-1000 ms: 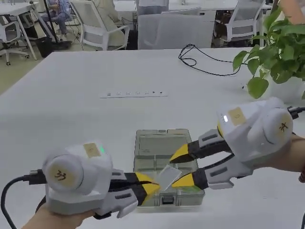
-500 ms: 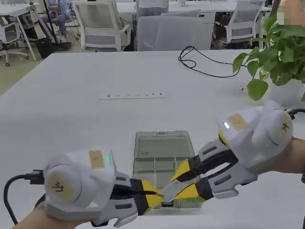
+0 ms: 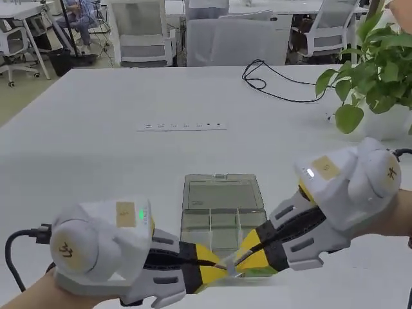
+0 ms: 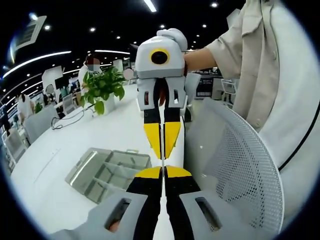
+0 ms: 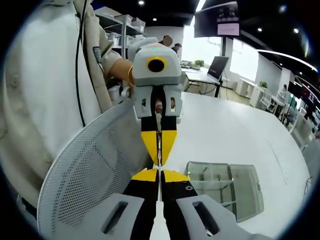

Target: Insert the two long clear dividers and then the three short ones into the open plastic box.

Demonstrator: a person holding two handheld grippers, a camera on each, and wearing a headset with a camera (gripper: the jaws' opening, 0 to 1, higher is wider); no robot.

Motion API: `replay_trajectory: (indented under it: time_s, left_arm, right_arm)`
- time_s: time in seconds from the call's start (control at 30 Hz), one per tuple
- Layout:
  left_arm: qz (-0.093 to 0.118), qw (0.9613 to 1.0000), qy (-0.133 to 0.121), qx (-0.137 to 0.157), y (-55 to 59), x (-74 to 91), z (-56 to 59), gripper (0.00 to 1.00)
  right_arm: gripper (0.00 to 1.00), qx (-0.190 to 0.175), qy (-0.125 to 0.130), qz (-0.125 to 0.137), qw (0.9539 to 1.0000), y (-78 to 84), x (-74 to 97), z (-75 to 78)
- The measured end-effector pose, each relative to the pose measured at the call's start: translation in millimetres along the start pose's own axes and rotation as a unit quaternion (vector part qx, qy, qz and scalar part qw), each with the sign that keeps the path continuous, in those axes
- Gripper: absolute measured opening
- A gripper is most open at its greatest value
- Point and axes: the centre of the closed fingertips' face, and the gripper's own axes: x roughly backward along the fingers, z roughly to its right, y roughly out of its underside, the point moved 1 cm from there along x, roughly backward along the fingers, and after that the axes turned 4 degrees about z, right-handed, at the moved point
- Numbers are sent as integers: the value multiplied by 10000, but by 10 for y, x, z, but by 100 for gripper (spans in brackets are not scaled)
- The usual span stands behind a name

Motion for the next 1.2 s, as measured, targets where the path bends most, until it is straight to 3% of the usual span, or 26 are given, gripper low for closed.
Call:
replay_trajectory:
  time_s: [0.17, 0.47, 0.7, 0.8, 1.2]
  left_arm:
    - [103, 9999, -46, 29, -21, 26, 0, 0]
    - [280, 9983, -363, 356, -35, 58, -59, 0]
    - [434, 9934, -786, 720, -13, 103, -173, 3]
    - [557, 9892, -988, 934, -7, 136, -223, 7]
    - [712, 9800, -1455, 1156, 27, 222, -342, 25]
  right_arm:
    - [2, 121, 39, 37, 9999, -34, 5, 7]
    - [2, 171, 179, 10, 9997, -58, 8, 54]
    - [2, 112, 415, 36, 9991, -69, 46, 134]
    - [2, 34, 538, 34, 9985, -58, 64, 188]
    - [2, -228, 1137, 67, 9932, -4, 142, 499]
